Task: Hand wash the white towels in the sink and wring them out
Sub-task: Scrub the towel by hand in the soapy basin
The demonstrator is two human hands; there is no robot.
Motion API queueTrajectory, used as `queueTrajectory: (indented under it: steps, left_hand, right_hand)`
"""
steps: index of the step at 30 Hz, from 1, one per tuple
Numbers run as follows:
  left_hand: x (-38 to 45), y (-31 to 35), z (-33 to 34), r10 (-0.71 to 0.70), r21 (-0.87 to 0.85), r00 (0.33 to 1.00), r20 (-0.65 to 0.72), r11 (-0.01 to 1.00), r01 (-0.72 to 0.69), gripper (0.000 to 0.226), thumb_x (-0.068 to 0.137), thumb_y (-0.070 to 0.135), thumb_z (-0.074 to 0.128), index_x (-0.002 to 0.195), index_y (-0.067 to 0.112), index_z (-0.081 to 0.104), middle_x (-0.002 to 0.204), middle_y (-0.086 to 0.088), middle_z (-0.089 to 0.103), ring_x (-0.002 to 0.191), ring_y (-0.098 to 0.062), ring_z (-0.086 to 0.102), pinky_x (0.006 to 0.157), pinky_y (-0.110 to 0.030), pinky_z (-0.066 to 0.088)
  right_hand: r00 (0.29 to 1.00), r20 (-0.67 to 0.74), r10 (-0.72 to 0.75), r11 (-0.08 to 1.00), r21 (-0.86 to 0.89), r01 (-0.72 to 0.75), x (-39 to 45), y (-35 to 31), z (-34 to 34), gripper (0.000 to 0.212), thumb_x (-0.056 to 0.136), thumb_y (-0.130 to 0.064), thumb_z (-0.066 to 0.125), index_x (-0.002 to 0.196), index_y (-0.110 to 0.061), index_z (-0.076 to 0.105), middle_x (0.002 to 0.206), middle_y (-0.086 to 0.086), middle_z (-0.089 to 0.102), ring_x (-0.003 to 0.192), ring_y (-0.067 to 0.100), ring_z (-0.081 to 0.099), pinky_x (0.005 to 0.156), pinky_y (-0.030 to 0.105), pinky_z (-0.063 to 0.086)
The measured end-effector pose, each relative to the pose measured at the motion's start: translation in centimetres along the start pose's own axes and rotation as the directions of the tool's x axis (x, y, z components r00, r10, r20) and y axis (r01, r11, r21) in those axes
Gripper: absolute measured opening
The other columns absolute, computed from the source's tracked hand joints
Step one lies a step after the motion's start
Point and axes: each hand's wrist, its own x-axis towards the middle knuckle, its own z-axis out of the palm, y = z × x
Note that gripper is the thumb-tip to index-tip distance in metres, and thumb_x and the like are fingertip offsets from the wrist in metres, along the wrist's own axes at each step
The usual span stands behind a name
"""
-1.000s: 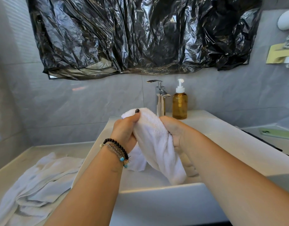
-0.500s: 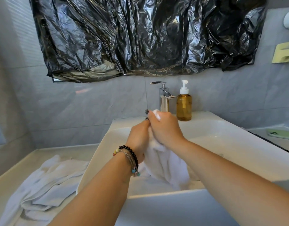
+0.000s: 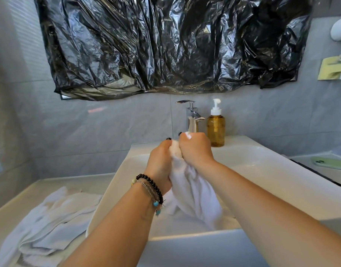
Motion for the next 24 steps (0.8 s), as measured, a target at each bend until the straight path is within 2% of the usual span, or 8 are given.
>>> queueTrajectory:
  steps: [5, 8, 10, 12, 15, 18, 21, 24]
  left_hand:
    - [0.4, 0.2, -0.1, -0.001, 0.007, 0.997, -0.074, 1.0, 0.001, 0.026, 0.1, 0.031, 0.046, 0.083, 0.014, 0.058, 0.083, -0.015, 0.06, 0.079, -0.026, 0.06, 0.072, -0.033, 0.047]
    - [0.6, -0.1, 0.4, 0.03, 0.027, 0.998, -0.058, 0.999, -0.029, 0.026, 0.102, 0.036, 0.048, 0.099, 0.012, 0.058, 0.088, -0.01, 0.063, 0.078, -0.022, 0.062, 0.068, -0.029, 0.048]
    - [0.7, 0.0, 0.2, 0.046, 0.03, 0.999, -0.016, 0.998, -0.046, 0.026, 0.101, 0.036, 0.051, 0.107, 0.012, 0.058, 0.095, -0.003, 0.067, 0.084, -0.018, 0.065, 0.065, -0.026, 0.048]
    - [0.6, 0.4, -0.2, 0.011, -0.025, 0.999, 0.049, 1.0, -0.009, 0.035, 0.102, 0.037, 0.046, 0.121, 0.011, 0.06, 0.114, -0.006, 0.071, 0.102, -0.02, 0.067, 0.074, -0.028, 0.052]
    - [0.1, 0.9, -0.6, 0.007, -0.131, 0.986, 0.167, 0.991, 0.015, 0.032, 0.104, 0.023, 0.038, 0.113, 0.006, 0.063, 0.115, -0.014, 0.071, 0.103, -0.027, 0.066, 0.091, -0.039, 0.053]
    - [0.1, 0.6, -0.6, 0.048, -0.077, 0.981, 0.185, 0.996, -0.034, 0.029, 0.101, 0.004, 0.036, 0.108, 0.006, 0.064, 0.105, -0.015, 0.071, 0.092, -0.025, 0.067, 0.087, -0.041, 0.055]
    - [-0.1, 0.7, -0.8, 0.042, 0.015, 0.988, 0.147, 0.999, -0.045, 0.033, 0.096, -0.007, 0.037, 0.105, 0.005, 0.067, 0.094, -0.013, 0.068, 0.073, -0.015, 0.066, 0.064, -0.029, 0.056]
    - [-0.4, 0.9, -0.8, -0.006, -0.006, 0.992, 0.129, 1.0, 0.007, 0.033, 0.096, -0.003, 0.036, 0.106, -0.001, 0.068, 0.1, -0.014, 0.071, 0.084, -0.02, 0.068, 0.073, -0.03, 0.055]
  right_hand:
    - [0.987, 0.056, -0.15, 0.987, -0.049, 0.153, -2.6, 0.9, 0.4, 0.041, 0.098, -0.022, 0.043, 0.058, -0.013, 0.038, 0.06, 0.003, 0.042, 0.063, 0.022, 0.042, 0.06, 0.03, 0.033]
    - [0.985, 0.162, 0.064, 0.987, -0.158, -0.038, -0.1, 2.3, -1.2, 0.033, 0.093, -0.023, 0.049, 0.061, -0.014, 0.048, 0.07, 0.007, 0.05, 0.073, 0.026, 0.047, 0.064, 0.03, 0.034]
    - [0.954, 0.138, 0.268, 0.953, -0.183, -0.242, 1.2, 3.6, -2.7, 0.017, 0.085, -0.029, 0.06, 0.075, -0.016, 0.055, 0.079, 0.006, 0.056, 0.079, 0.027, 0.054, 0.066, 0.028, 0.038]
    - [0.903, 0.193, 0.383, 0.92, 0.006, -0.392, 1.6, 4.4, -4.3, 0.023, 0.077, -0.034, 0.065, 0.086, -0.013, 0.061, 0.082, 0.008, 0.064, 0.079, 0.026, 0.061, 0.067, 0.029, 0.044]
    - [0.755, 0.567, 0.33, 0.725, 0.359, -0.587, 1.4, 4.2, -5.4, 0.042, 0.088, -0.047, 0.058, 0.098, -0.007, 0.07, 0.088, 0.014, 0.07, 0.084, 0.027, 0.066, 0.081, 0.034, 0.049]
    - [0.686, 0.686, 0.241, 0.739, 0.329, -0.588, 0.9, 4.2, -5.6, 0.038, 0.088, -0.041, 0.062, 0.105, -0.008, 0.071, 0.099, 0.013, 0.072, 0.088, 0.024, 0.068, 0.084, 0.036, 0.052]
    - [0.688, 0.667, 0.285, 0.77, 0.268, -0.579, 0.5, 4.1, -5.7, 0.035, 0.084, -0.024, 0.071, 0.113, -0.004, 0.07, 0.11, 0.015, 0.071, 0.093, 0.025, 0.069, 0.082, 0.036, 0.054]
    - [0.8, 0.529, 0.284, 0.759, 0.386, -0.525, 0.8, 4.1, -5.6, 0.033, 0.081, -0.011, 0.074, 0.111, 0.001, 0.069, 0.105, 0.018, 0.072, 0.091, 0.028, 0.07, 0.078, 0.036, 0.056]
